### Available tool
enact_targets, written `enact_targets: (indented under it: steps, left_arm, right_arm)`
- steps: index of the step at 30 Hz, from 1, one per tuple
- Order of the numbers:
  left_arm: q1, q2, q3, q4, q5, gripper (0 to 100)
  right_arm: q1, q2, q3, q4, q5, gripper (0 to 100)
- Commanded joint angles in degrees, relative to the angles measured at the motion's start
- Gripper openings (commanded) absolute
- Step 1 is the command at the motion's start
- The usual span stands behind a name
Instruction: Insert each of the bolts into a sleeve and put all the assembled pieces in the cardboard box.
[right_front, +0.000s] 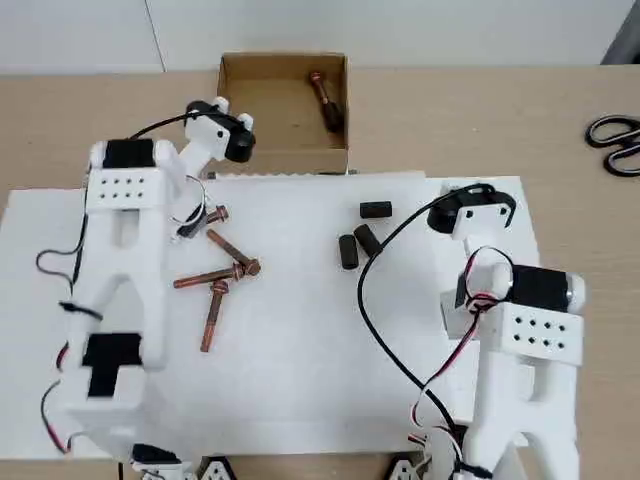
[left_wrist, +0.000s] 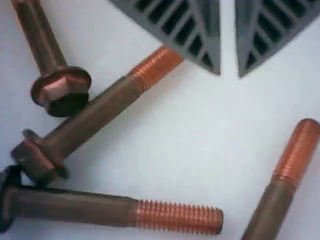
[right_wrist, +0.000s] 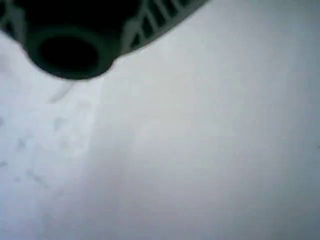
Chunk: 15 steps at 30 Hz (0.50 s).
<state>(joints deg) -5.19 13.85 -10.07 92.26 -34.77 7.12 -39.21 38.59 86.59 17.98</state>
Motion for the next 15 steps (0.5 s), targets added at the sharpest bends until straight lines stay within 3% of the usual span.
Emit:
enact_targets:
  steps: [1,15]
  left_arm:
    - [0.26,3.96,-8.40,1.23,-2.99,8]
    - [-0.35,27.69,-36.70,7.30,-11.08,10]
  right_arm:
    - [1.71,-1.27,-0.35,-0.92,0.62,0.4]
    - [7.78,-0.92,0.26,-1.80,0.70,0.4]
